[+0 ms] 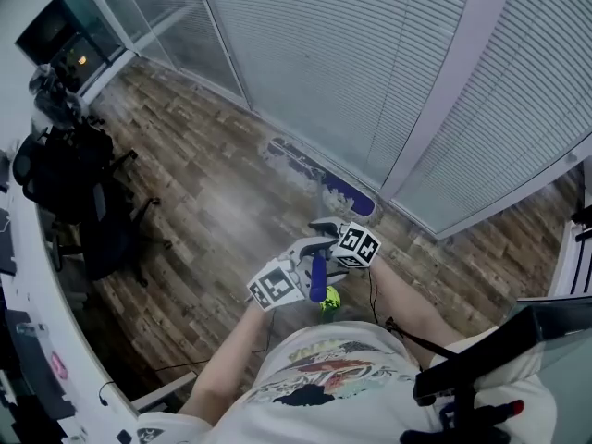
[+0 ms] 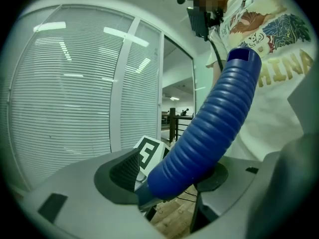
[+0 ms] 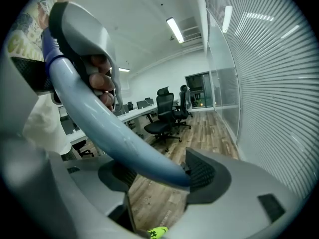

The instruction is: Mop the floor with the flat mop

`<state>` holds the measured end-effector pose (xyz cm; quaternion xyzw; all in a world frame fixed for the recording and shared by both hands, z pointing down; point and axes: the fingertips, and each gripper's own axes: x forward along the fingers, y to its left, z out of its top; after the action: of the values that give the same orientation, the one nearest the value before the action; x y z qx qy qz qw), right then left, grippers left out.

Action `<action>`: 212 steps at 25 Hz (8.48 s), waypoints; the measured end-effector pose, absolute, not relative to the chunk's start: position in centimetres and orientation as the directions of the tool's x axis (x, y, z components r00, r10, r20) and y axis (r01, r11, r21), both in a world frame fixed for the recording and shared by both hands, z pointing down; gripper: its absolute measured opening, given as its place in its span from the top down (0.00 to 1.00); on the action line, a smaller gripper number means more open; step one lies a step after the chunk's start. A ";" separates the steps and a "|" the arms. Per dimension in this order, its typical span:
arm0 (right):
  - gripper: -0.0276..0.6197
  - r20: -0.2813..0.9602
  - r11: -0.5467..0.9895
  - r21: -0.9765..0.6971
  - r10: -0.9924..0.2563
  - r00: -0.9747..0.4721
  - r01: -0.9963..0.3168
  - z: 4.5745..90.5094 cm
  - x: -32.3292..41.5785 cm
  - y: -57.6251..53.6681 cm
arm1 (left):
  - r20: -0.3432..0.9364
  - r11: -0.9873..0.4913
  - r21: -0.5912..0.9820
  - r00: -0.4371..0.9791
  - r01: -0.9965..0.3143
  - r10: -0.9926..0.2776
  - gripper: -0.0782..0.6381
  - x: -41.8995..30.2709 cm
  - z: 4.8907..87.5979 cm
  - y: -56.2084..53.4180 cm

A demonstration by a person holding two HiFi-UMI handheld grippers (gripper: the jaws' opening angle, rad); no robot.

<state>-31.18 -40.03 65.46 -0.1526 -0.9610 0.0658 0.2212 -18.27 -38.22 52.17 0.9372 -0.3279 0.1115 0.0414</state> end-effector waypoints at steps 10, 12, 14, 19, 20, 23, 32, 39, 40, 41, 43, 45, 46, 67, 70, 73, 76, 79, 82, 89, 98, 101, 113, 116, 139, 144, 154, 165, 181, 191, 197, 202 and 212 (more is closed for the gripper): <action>0.56 0.426 0.923 -0.191 0.383 -0.820 0.332 65.5 -25.7 -19.3 | 0.181 -0.728 0.026 0.719 -0.685 -0.671 0.53 -13.3 51.7 -18.2; 0.56 0.426 0.918 -0.191 0.398 -0.813 0.349 65.7 -24.3 -14.7 | 0.179 -0.719 0.030 0.711 -0.694 -0.679 0.52 -11.8 51.9 -13.7; 0.56 0.427 0.911 -0.196 0.413 -0.804 0.364 65.8 -22.8 -10.5 | 0.183 -0.707 0.035 0.700 -0.706 -0.690 0.52 -10.3 52.0 -9.8; 0.55 0.431 0.883 -0.209 0.470 -0.770 0.421 65.3 -18.7 -2.5 | 0.177 -0.666 0.047 0.663 -0.744 -0.728 0.52 -6.4 51.4 -2.7; 0.55 0.429 0.878 -0.211 0.479 -0.766 0.431 65.2 -18.0 -1.2 | 0.175 -0.656 0.048 0.653 -0.753 -0.737 0.52 -5.7 51.3 -1.6; 0.55 0.431 0.858 -0.216 0.512 -0.743 0.466 65.3 -14.9 2.2 | 0.174 -0.620 0.058 0.619 -0.783 -0.766 0.52 -2.8 51.3 1.2; 0.55 0.405 0.794 -0.220 0.603 -0.687 0.567 64.5 -2.2 10.0 | 0.176 -0.512 0.049 0.512 -0.858 -0.841 0.52 10.0 50.7 7.3; 0.55 0.420 0.767 -0.212 0.631 -0.652 0.605 65.6 3.6 12.4 | 0.204 -0.504 0.036 0.500 -0.863 -0.842 0.51 15.9 52.0 9.2; 0.55 0.423 0.765 -0.210 0.633 -0.649 0.609 65.7 3.6 12.5 | 0.202 -0.506 0.035 0.502 -0.862 -0.841 0.51 15.9 52.1 9.2; 0.55 0.426 0.764 -0.208 0.633 -0.647 0.611 65.7 3.5 12.4 | 0.198 -0.508 0.035 0.504 -0.861 -0.841 0.51 15.7 52.1 9.2; 0.55 0.433 0.764 -0.198 0.630 -0.644 0.614 65.4 2.9 12.2 | 0.193 -0.521 0.037 0.518 -0.853 -0.834 0.51 15.4 52.3 8.9; 0.55 0.443 0.749 -0.193 0.642 -0.625 0.633 65.7 2.5 12.1 | 0.183 -0.543 0.044 0.541 -0.838 -0.821 0.48 15.0 52.5 8.8; 0.55 0.448 0.741 -0.194 0.650 -0.614 0.643 66.1 2.3 11.9 | 0.180 -0.550 0.045 0.549 -0.834 -0.816 0.47 14.6 52.5 8.6; 0.55 0.471 0.803 -0.192 0.580 -0.665 0.564 65.9 -20.4 -0.5 | 0.116 -0.581 0.049 0.582 -0.813 -0.805 0.47 -8.4 51.5 -2.8; 0.55 0.492 0.805 -0.185 0.573 -0.656 0.564 66.6 -23.0 -2.1 | 0.124 -0.591 0.053 0.592 -0.805 -0.796 0.47 -10.9 52.1 -4.3; 0.55 0.492 0.802 -0.185 0.575 -0.653 0.567 67.1 -25.2 -4.1 | 0.122 -0.590 0.052 0.592 -0.805 -0.797 0.47 -13.1 52.6 -6.3; 0.55 0.480 0.802 -0.187 0.578 -0.660 0.567 66.9 -28.0 -7.1 | 0.117 -0.587 0.044 0.588 -0.808 -0.800 0.47 -15.9 52.5 -9.2; 0.54 0.460 0.805 -0.195 0.580 -0.672 0.561 66.8 -31.1 -10.6 | 0.112 -0.583 0.046 0.584 -0.811 -0.804 0.47 -18.9 52.4 -12.7; 0.54 0.446 0.804 -0.201 0.584 -0.678 0.560 66.7 -34.2 -14.7 | 0.123 -0.579 0.048 0.580 -0.814 -0.805 0.47 -22.0 52.5 -16.9; 0.54 0.440 0.794 -0.201 0.596 -0.671 0.574 66.9 -42.9 -26.9 | 0.164 -0.575 0.049 0.574 -0.817 -0.802 0.47 -30.4 53.0 -29.3; 0.53 0.472 0.773 -0.190 0.612 -0.634 0.605 67.3 -52.8 -40.3 | 0.186 -0.538 0.045 0.536 -0.842 -0.823 0.47 -40.3 53.6 -43.1; 0.52 0.500 0.762 -0.187 0.617 -0.608 0.620 68.1 -54.6 -42.4 | 0.209 -0.531 0.046 0.528 -0.846 -0.823 0.47 -42.0 54.5 -45.3; 0.52 0.511 0.757 -0.182 0.619 -0.597 0.628 67.9 -53.3 -41.7 | 0.250 -0.535 0.047 0.528 -0.844 -0.811 0.47 -40.6 54.8 -44.5; 0.52 0.515 0.764 -0.181 0.611 -0.602 0.620 67.9 -51.5 -39.8 | 0.251 -0.542 0.045 0.534 -0.839 -0.807 0.47 -38.8 54.7 -42.5; 0.52 0.455 0.782 -0.221 0.611 -0.647 0.583 66.3 -25.6 -2.9 | 0.190 -0.514 0.110 0.526 -0.851 -0.829 0.47 -13.6 52.8 -5.2; 0.52 0.436 0.758 -0.234 0.641 -0.632 0.608 65.7 -21.1 2.5 | 0.193 -0.474 0.135 0.492 -0.870 -0.849 0.47 -9.5 52.2 -0.2; 0.52 0.367 0.700 -0.265 0.709 -0.602 0.663 63.4 -7.7 7.9 | 0.176 -0.346 0.151 0.369 -0.926 -0.913 0.47 3.4 49.9 3.6; 0.52 0.395 0.598 -0.245 0.781 -0.485 0.763 64.7 -2.5 12.1 | 0.163 -0.300 0.150 0.323 -0.942 -0.932 0.47 8.0 51.0 7.1; 0.52 0.427 0.652 -0.238 0.736 -0.526 0.720 65.3 -18.0 8.0 | 0.116 -0.338 0.152 0.356 -0.929 -0.927 0.46 -7.5 51.1 3.8; 0.52 0.424 0.684 -0.232 0.711 -0.561 0.692 66.1 -27.3 3.9 | 0.099 -0.372 0.142 0.387 -0.917 -0.917 0.46 -16.5 51.9 0.2; 0.52 0.449 0.672 -0.211 0.711 -0.540 0.710 67.6 -33.1 -0.5 | 0.158 -0.406 0.115 0.421 -0.906 -0.893 0.46 -21.8 53.9 -4.1; 0.52 0.459 0.658 -0.219 0.721 -0.519 0.720 67.7 -39.2 -6.4 | 0.179 -0.400 0.113 0.415 -0.910 -0.892 0.46 -27.9 54.2 -10.2; 0.52 0.434 0.648 -0.225 0.735 -0.521 0.727 66.0 -49.4 -18.5 | 0.163 -0.357 0.116 0.373 -0.927 -0.914 0.46 -38.3 52.4 -22.8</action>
<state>-49.39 -18.47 66.02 -0.4192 -0.8720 0.0076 0.2526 -38.26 -22.83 52.41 0.8230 -0.5590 0.0349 0.0944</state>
